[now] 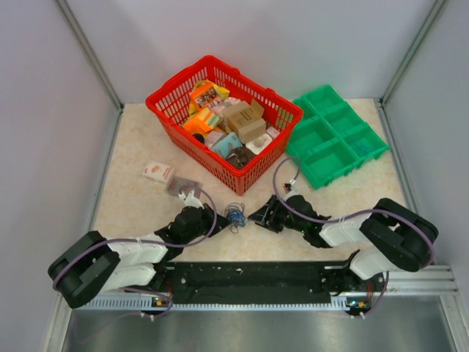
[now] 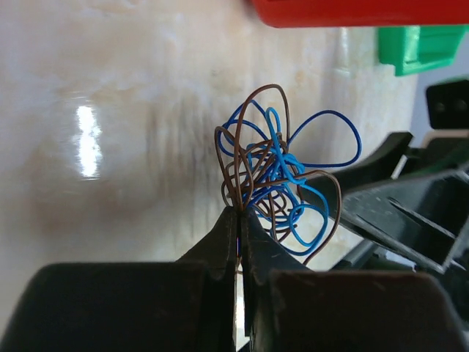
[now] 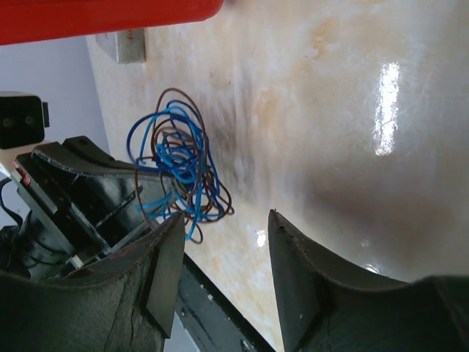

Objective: Untangle the cables

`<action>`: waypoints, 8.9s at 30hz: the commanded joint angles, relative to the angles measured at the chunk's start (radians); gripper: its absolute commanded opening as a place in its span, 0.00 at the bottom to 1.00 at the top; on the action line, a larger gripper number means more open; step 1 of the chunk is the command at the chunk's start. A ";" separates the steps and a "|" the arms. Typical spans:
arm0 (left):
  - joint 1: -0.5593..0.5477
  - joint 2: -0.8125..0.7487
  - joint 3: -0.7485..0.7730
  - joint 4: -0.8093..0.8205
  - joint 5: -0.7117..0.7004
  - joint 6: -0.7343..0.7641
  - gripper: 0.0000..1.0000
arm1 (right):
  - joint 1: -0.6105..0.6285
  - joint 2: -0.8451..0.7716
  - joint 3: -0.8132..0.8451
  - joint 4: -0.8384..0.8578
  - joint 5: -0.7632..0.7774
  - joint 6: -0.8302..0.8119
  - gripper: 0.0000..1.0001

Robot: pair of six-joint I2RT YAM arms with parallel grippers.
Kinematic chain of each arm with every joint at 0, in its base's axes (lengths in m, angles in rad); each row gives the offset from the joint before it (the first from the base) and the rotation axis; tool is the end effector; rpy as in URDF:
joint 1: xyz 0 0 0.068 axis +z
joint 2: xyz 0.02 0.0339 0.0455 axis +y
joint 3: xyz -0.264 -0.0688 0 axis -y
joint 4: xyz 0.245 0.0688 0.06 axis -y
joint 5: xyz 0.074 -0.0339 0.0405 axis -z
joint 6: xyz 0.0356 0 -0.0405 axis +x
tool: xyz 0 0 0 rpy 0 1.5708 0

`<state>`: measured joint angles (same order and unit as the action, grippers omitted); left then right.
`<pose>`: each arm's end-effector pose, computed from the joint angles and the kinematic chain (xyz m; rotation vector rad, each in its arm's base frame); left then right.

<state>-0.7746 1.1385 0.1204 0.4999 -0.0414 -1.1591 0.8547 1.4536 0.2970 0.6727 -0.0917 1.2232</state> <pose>0.1327 -0.1278 0.1219 -0.4656 2.2473 -1.0704 0.1548 0.1828 0.1246 0.3672 2.3268 1.2808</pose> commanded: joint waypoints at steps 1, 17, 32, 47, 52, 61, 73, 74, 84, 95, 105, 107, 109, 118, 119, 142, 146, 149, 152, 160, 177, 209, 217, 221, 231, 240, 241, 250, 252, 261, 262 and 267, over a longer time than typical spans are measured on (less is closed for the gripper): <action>0.001 0.021 -0.034 0.204 0.092 0.024 0.00 | 0.015 0.022 0.051 -0.002 0.009 0.056 0.48; 0.000 0.110 -0.036 0.318 0.149 0.025 0.00 | 0.086 -0.099 0.037 -0.073 0.030 0.048 0.39; 0.000 0.041 -0.047 0.247 0.133 0.022 0.00 | 0.090 -0.136 0.022 -0.045 0.089 0.064 0.00; 0.001 -0.157 -0.070 -0.026 -0.028 -0.004 0.00 | 0.087 -0.935 -0.029 -0.723 0.575 -0.174 0.00; 0.001 -0.284 -0.068 -0.177 -0.090 -0.008 0.00 | 0.086 -1.050 0.056 -0.936 0.739 -0.303 0.00; 0.001 -0.617 -0.073 -0.495 -0.273 -0.033 0.00 | 0.087 -1.150 0.269 -1.115 1.032 -0.671 0.00; 0.001 -0.810 -0.033 -0.788 -0.403 -0.031 0.00 | 0.086 -1.253 0.488 -1.170 1.182 -0.766 0.00; 0.001 -0.816 -0.028 -0.803 -0.413 -0.031 0.00 | 0.086 -1.262 0.517 -1.168 1.195 -0.778 0.00; 0.001 -0.826 -0.021 -0.805 -0.423 -0.010 0.00 | 0.086 -1.316 0.571 -1.167 1.163 -0.872 0.00; 0.001 -0.905 0.036 -0.943 -0.492 0.013 0.00 | 0.086 -1.366 0.700 -1.116 1.290 -1.079 0.00; 0.001 -0.895 0.074 -0.992 -0.526 0.027 0.00 | 0.087 -1.386 0.774 -1.084 1.282 -1.195 0.00; 0.001 -0.905 0.079 -1.005 -0.535 0.029 0.00 | 0.086 -1.394 0.806 -1.066 1.282 -1.217 0.00; 0.000 -0.921 0.076 -1.005 -0.538 0.029 0.00 | 0.087 -1.406 0.827 -1.056 1.282 -1.271 0.00; 0.001 -0.918 0.096 -1.023 -0.561 0.041 0.00 | 0.095 -1.426 0.826 -1.055 1.288 -1.315 0.00; 0.001 -0.921 0.105 -1.041 -0.569 0.041 0.00 | 0.096 -1.423 0.840 -1.055 1.291 -1.326 0.00; 0.001 -0.836 0.065 -0.867 -0.426 0.078 0.00 | 0.118 -1.067 0.452 -1.108 0.894 -0.689 0.00; 0.001 -0.836 0.062 -0.856 -0.428 0.085 0.00 | 0.118 -1.023 0.372 -1.111 0.811 -0.590 0.00; 0.001 -0.824 0.065 -0.842 -0.426 0.090 0.00 | 0.116 -0.948 0.321 -1.102 0.758 -0.510 0.00; 0.001 -0.812 0.073 -0.840 -0.420 0.095 0.00 | 0.116 -0.857 0.281 -1.108 0.702 -0.424 0.00; 0.001 -0.836 0.058 -0.840 -0.410 0.084 0.00 | 0.106 -0.664 0.232 -1.216 0.607 -0.225 0.00; 0.001 -0.835 0.051 -0.827 -0.396 0.079 0.00 | -0.016 -0.484 0.209 -1.171 0.517 -0.327 0.69; 0.001 -0.821 0.045 -0.805 -0.385 0.085 0.00 | -0.031 -0.355 0.327 -1.122 0.570 -0.478 0.00; 0.001 -0.824 0.048 -0.798 -0.377 0.096 0.00 | -0.311 -0.516 0.462 -1.167 0.534 -0.565 0.00; 0.001 -0.829 0.030 -0.778 -0.365 0.099 0.00 | -0.512 -0.510 0.586 -1.174 0.515 -0.616 0.00; 0.001 -0.806 -0.030 -0.653 -0.266 0.081 0.00 | -0.824 -0.202 0.916 -1.104 0.805 -0.657 0.00; 0.001 -0.787 -0.036 -0.603 -0.238 0.107 0.00 | -0.913 0.184 1.134 -1.030 0.963 -0.720 0.00; 0.001 -0.787 -0.036 -0.603 -0.236 0.110 0.00 | -0.913 0.215 1.145 -1.018 0.971 -0.725 0.00; 0.001 -0.804 -0.047 -0.610 -0.229 0.088 0.00 | -0.890 0.367 1.127 -1.090 0.791 -0.668 0.07; 0.001 -0.813 -0.044 -0.620 -0.226 0.087 0.00 | -0.891 0.347 1.110 -1.090 0.756 -0.662 0.24; 0.001 -0.769 -0.015 -0.621 -0.222 0.092 0.00 | -0.866 0.154 1.091 -1.116 0.707 -0.729 0.63; 0.001 -0.764 -0.011 -0.620 -0.216 0.090 0.00 | -0.861 0.121 1.065 -1.119 0.701 -0.723 0.63; 0.001 -0.731 -0.011 -0.589 -0.180 0.072 0.00 | -0.669 -0.076 0.848 -1.075 0.526 -0.699 0.64</action>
<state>-0.7750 0.3851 0.0860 -0.1562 -0.2565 -1.0752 0.0490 1.5234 1.2877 -0.4324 0.5926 0.5137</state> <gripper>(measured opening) 0.014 0.638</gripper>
